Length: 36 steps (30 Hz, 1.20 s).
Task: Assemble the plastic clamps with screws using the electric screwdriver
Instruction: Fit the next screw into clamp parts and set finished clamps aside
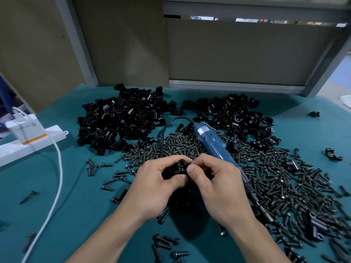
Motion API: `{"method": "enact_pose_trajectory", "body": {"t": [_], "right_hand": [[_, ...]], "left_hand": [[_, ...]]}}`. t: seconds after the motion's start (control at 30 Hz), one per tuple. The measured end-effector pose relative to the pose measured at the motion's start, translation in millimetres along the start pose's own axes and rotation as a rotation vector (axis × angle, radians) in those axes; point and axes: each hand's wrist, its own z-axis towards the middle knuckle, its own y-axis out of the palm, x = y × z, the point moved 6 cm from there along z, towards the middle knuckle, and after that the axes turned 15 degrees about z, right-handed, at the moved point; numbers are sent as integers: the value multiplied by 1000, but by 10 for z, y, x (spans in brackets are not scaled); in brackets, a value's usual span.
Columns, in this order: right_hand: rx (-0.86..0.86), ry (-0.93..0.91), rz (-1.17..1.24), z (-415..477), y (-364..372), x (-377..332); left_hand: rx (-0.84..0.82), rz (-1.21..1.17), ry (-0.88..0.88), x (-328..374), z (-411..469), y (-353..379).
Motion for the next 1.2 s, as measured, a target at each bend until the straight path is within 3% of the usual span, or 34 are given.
{"method": "enact_pose_trajectory", "body": {"t": [0.23,0.5,0.77,1.2], "right_hand": [[20,97,-215,-25,78,67],[-35,102,-63,-15,4,23],[0,26,-132,-4,120,42],[-25,128,-114,8,38,73]], "left_hand": [[68,176,3,46,-29,-17],[45,234,1,41,-15,-10],[84,287,72,95,-85,-4],[50,260,17,39,-32,2]]}}
